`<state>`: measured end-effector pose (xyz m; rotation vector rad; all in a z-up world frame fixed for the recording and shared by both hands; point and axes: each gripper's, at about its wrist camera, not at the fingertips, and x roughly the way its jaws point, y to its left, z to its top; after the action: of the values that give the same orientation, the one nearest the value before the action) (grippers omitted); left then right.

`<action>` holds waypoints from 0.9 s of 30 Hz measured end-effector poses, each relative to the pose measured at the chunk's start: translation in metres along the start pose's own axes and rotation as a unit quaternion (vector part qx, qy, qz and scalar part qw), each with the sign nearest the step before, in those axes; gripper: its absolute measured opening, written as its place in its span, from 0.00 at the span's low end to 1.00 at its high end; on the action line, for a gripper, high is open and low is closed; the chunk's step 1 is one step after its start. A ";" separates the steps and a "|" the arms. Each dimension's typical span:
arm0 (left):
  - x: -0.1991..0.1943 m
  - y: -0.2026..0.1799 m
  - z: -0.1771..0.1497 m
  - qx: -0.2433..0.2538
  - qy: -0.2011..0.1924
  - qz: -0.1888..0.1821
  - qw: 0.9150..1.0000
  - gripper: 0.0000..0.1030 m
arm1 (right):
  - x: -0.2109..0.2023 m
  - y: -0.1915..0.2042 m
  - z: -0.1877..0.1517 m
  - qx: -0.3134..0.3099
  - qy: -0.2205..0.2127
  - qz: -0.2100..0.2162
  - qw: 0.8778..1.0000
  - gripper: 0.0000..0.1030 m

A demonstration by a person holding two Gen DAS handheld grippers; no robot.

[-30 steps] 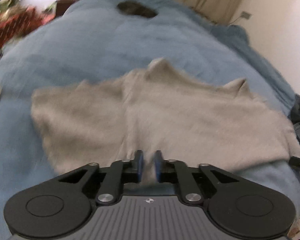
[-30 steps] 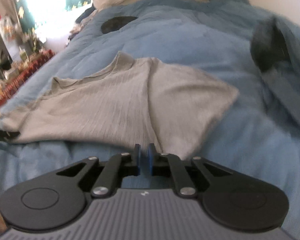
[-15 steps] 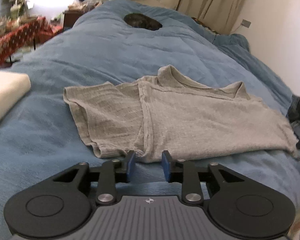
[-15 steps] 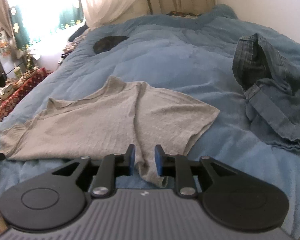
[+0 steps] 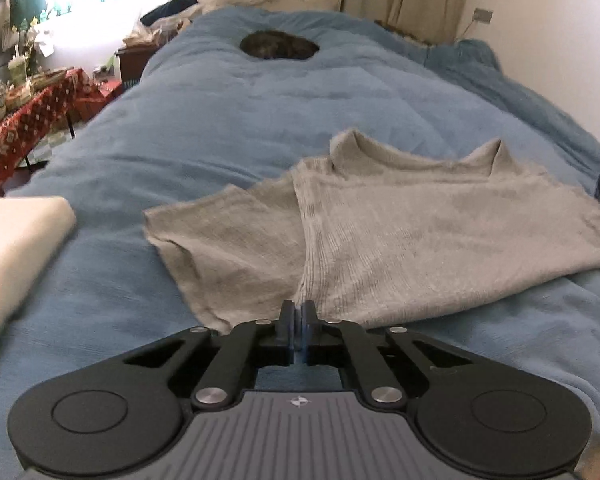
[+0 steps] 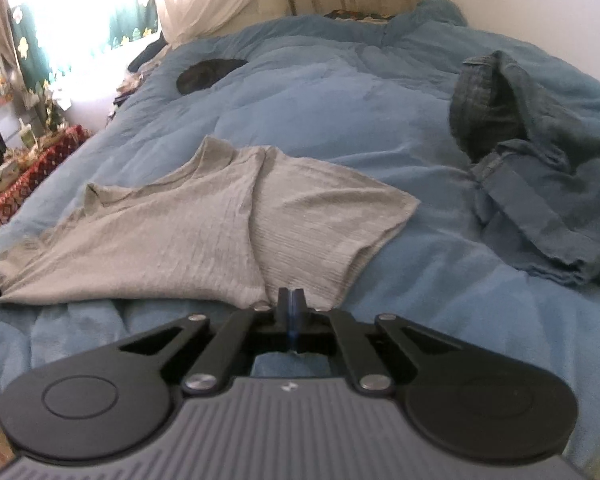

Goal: Fold clothes

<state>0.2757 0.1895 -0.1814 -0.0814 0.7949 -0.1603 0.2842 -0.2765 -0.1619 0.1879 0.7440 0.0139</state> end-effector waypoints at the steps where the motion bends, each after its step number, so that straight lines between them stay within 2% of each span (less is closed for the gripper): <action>1: -0.003 0.004 0.000 -0.003 0.000 -0.004 1.000 0.03 | -0.001 -0.001 0.000 -0.001 -0.002 0.005 1.000 0.00; 3: 0.000 0.006 -0.001 -0.008 0.007 -0.008 1.000 0.03 | -0.002 -0.003 0.000 -0.002 -0.006 0.017 1.000 0.02; 6: 0.010 0.001 0.000 -0.014 0.015 -0.005 1.000 0.03 | 0.005 0.004 0.006 -0.003 -0.014 0.033 0.999 0.13; 9: 0.015 -0.002 0.001 -0.015 0.018 0.000 1.000 0.03 | 0.020 0.012 0.011 -0.009 -0.008 0.042 0.999 0.15; 11: 0.017 0.000 0.001 -0.021 0.019 0.001 1.000 0.03 | 0.030 0.017 0.011 -0.016 0.005 0.034 0.999 0.14; 12: 0.016 0.001 0.001 -0.023 0.018 0.002 1.000 0.03 | 0.034 0.019 0.010 -0.017 0.012 0.029 0.999 0.05; 13: 0.015 0.003 0.002 -0.025 0.017 0.003 1.000 0.03 | 0.034 0.019 0.007 -0.013 0.014 0.030 0.999 0.03; 16: 0.007 0.009 0.001 -0.026 0.008 0.009 1.000 0.04 | 0.025 0.017 0.000 0.006 0.017 0.041 0.999 0.01; 20: 0.003 0.015 0.000 -0.015 0.005 0.046 0.999 0.00 | 0.010 0.013 -0.006 0.013 0.016 0.050 0.999 0.01; 21: 0.004 0.018 -0.001 -0.011 0.007 0.065 0.998 0.00 | 0.009 0.012 -0.007 0.013 0.017 0.049 0.999 0.01; 22: 0.005 0.022 -0.003 -0.016 0.009 0.067 0.998 0.00 | 0.013 0.010 -0.008 0.014 0.022 0.046 0.999 0.01; 24: 0.004 0.028 -0.005 -0.039 0.008 0.043 0.998 0.00 | 0.016 0.008 -0.011 0.018 0.027 0.048 0.998 0.03; 27: -0.003 0.026 -0.007 -0.047 0.002 0.022 0.999 0.00 | 0.015 0.005 -0.014 0.024 0.030 0.053 0.998 0.08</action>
<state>0.2720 0.2157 -0.1877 -0.1516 0.8067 -0.0820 0.2858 -0.2677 -0.1812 0.2731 0.7932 0.1029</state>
